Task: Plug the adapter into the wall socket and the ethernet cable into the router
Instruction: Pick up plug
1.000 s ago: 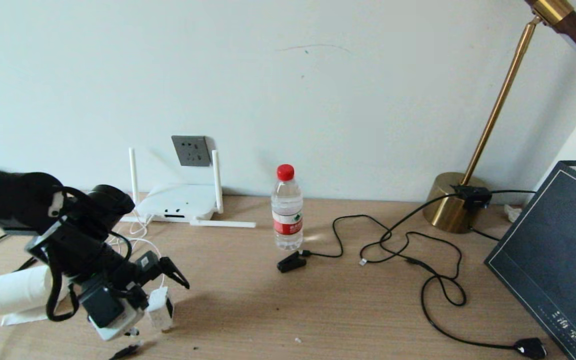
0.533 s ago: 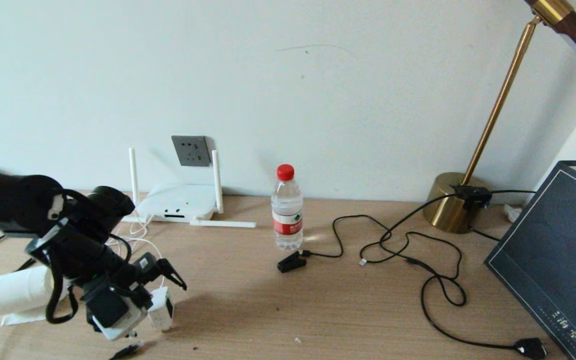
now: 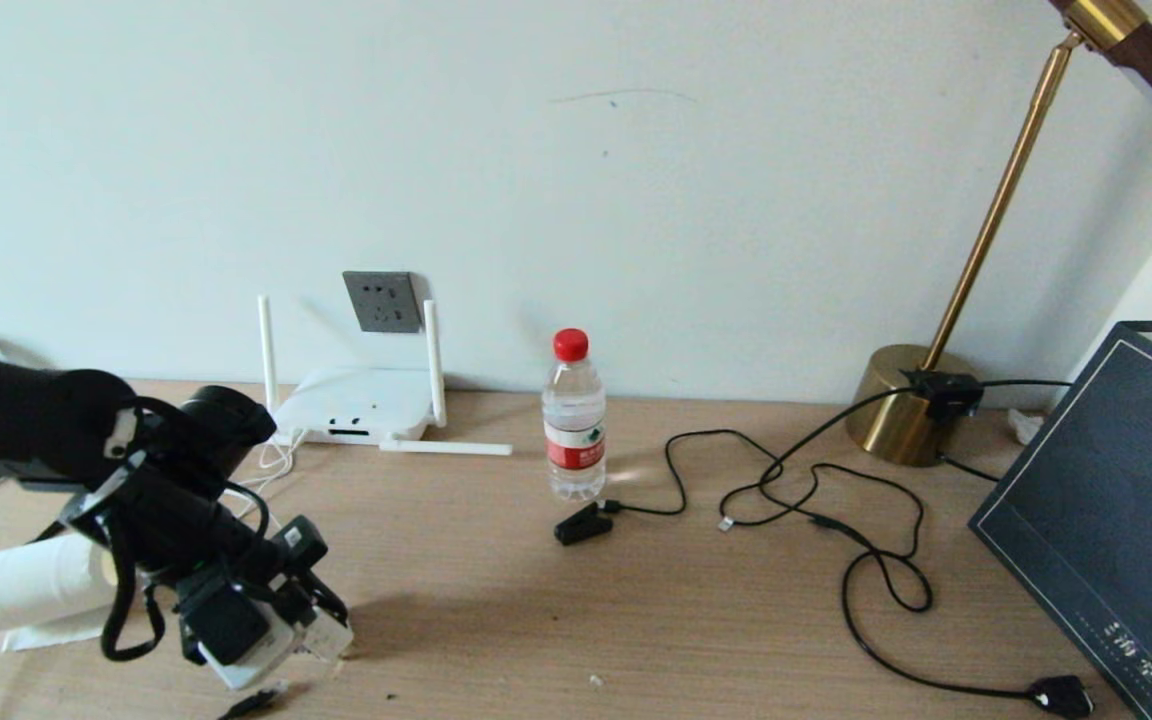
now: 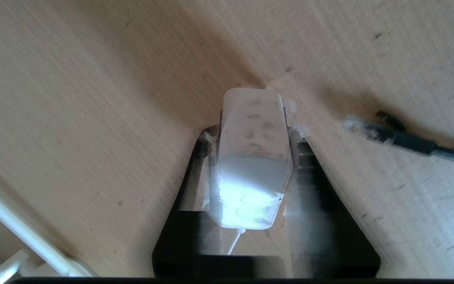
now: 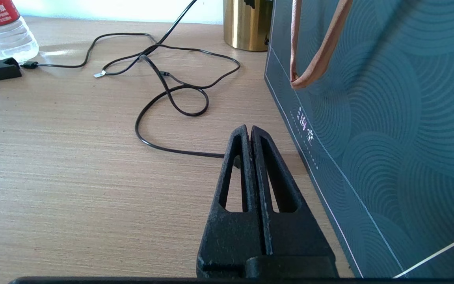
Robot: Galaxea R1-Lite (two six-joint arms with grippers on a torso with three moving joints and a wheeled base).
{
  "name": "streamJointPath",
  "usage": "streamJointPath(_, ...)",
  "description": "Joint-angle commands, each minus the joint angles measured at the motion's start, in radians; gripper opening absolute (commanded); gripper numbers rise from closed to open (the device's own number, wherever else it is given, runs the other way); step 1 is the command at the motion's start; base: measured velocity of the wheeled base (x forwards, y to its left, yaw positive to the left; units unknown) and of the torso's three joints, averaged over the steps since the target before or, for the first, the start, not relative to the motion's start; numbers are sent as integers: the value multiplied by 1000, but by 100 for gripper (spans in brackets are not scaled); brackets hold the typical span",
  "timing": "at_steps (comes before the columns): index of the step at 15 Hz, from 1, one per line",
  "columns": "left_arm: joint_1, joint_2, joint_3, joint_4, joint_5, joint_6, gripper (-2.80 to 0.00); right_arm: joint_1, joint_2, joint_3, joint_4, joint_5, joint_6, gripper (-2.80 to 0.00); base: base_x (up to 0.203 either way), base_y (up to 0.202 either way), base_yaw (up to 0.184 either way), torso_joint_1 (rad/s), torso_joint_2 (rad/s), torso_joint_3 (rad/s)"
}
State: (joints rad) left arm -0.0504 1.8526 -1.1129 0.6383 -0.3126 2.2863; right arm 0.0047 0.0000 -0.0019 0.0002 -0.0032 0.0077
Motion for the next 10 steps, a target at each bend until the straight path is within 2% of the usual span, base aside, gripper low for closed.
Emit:
streamJointPath(1,-5,1,16,4,-2,-2,-280,1,2,0,0,0,0,-280,0,0,0,0,0,0)
streamJointPath(3,-5,-20,24,7,-8,-19,-280,0,2,0,0,0,0,-280,0,0,0,0,0,0)
streamJointPath(5,-5,-74,49,11,-12,-108,-280,1,2,0,0,0,0,-280,0,0,0,0,0,0)
streamJointPath(6,-10,-118,75,15,-16,-201,-280,1,2,0,0,-1,0,-280,0,0,0,0,0,0)
streamJointPath(7,-19,-157,101,19,-35,-328,-280,0,2,0,0,0,-1,-280,0,0,0,0,0,0)
streamJointPath(8,-32,-191,120,23,-71,-472,-280,0,2,0,0,0,0,-280,0,0,0,0,0,0)
streamJointPath(10,-66,-274,136,25,-142,-802,-280,0,2,0,0,0,0,-280,0,0,0,0,0,0)
